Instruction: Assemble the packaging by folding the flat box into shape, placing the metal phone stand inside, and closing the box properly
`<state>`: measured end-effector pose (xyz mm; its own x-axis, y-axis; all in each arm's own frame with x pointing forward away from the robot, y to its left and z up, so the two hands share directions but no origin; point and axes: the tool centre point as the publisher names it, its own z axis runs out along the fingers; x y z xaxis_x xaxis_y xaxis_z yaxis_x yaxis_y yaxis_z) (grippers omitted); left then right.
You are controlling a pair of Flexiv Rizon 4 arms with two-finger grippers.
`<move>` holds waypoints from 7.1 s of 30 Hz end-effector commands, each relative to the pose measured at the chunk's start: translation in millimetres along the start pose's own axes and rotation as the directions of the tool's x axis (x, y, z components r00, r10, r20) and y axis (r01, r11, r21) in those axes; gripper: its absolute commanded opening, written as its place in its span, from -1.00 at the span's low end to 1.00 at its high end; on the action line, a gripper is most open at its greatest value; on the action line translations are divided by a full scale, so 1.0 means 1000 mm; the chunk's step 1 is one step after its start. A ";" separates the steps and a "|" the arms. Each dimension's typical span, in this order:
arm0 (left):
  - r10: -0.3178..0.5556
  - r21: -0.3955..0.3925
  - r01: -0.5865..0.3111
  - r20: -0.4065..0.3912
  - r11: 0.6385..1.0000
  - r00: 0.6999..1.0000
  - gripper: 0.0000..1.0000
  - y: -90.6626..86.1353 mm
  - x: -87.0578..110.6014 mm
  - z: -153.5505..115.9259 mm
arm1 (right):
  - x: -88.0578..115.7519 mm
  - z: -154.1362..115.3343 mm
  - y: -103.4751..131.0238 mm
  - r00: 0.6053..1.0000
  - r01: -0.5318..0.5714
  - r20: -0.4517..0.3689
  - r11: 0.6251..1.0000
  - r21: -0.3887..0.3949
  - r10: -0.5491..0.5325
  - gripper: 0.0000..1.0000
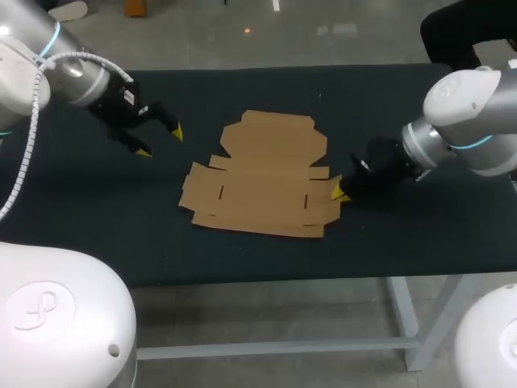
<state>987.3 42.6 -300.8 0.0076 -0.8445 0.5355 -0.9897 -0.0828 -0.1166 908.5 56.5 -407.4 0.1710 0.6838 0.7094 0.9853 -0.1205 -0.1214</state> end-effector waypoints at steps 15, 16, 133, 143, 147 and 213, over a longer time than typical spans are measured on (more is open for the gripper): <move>0.000 -0.003 0.000 0.002 1.000 1.000 1.00 0.000 0.000 -0.001 | -0.003 0.001 -0.002 0.994 0.105 -0.023 0.993 0.051 -0.104 -1.00; 0.000 -0.003 0.000 0.002 1.000 1.000 1.00 0.000 0.000 -0.001 | -0.004 0.000 -0.002 0.995 0.101 -0.019 0.994 0.048 -0.100 -1.00; -0.063 0.039 0.060 0.056 0.997 0.996 -1.00 -0.002 0.000 0.003 | 0.036 -0.083 0.078 0.985 0.143 0.102 0.988 -0.053 -0.137 -1.00; 0.049 0.029 -0.050 0.040 0.998 0.998 -1.00 -0.007 0.003 0.023 | 0.030 -0.059 0.085 0.968 0.222 0.128 0.974 -0.035 -0.216 -1.00; 0.084 0.016 -0.084 0.023 0.996 0.996 -1.00 -0.008 0.001 0.033 | 0.027 -0.054 0.087 0.964 0.236 0.137 0.971 -0.039 -0.229 -1.00; 0.168 -0.046 -0.172 -0.081 0.984 0.983 -1.00 -0.017 -0.012 0.120 | 0.007 0.010 0.118 0.957 0.271 0.125 0.960 -0.074 -0.261 -1.00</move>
<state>1016.3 -8.3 -401.9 -0.1698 -0.8031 0.5711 -0.9809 0.0822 -0.1761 1024.9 54.6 -422.5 -0.0938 0.7775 0.6219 0.9916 0.0171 0.1282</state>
